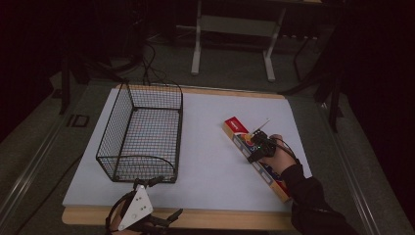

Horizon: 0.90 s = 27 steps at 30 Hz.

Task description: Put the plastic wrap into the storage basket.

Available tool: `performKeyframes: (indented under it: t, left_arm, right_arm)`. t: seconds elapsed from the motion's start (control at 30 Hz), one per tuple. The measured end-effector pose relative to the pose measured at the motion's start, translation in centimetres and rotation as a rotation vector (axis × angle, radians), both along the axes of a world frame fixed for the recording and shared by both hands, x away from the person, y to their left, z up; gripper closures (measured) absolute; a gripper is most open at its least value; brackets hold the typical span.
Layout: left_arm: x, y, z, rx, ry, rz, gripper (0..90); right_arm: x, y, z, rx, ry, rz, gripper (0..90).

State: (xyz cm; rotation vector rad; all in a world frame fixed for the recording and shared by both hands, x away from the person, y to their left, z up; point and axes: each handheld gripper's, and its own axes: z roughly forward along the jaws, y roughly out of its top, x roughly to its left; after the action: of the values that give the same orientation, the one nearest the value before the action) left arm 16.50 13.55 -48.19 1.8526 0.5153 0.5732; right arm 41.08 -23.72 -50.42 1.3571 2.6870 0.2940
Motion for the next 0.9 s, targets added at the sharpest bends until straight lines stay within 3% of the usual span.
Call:
performKeyframes:
  t: [0.2,0.27,0.43,0.53,0.9]
  left_arm:
    - [0.0,-0.1,0.0,0.007,-0.003,-0.003,1.6]
    - [0.0,-0.1,0.0,0.006,-0.004,-0.002,1.6]
    - [0.0,-0.1,0.0,0.007,-0.004,-0.003,1.6]
    - [0.0,-0.1,0.0,0.006,-0.003,-0.007,1.6]
    - [0.0,-0.1,0.0,0.000,-0.001,-0.015,1.6]
  right_arm:
    - [0.2,0.0,0.1,-0.003,0.004,-0.020,39.6]
    - [0.4,-0.3,0.4,-0.011,-0.025,-0.037,39.8]
    - [0.5,-0.9,2.1,0.046,-0.074,-0.087,40.0]
    - [0.5,-0.9,2.7,0.047,-0.096,-0.099,39.9]
    - [0.7,0.7,5.5,0.086,-0.164,-0.123,39.9]
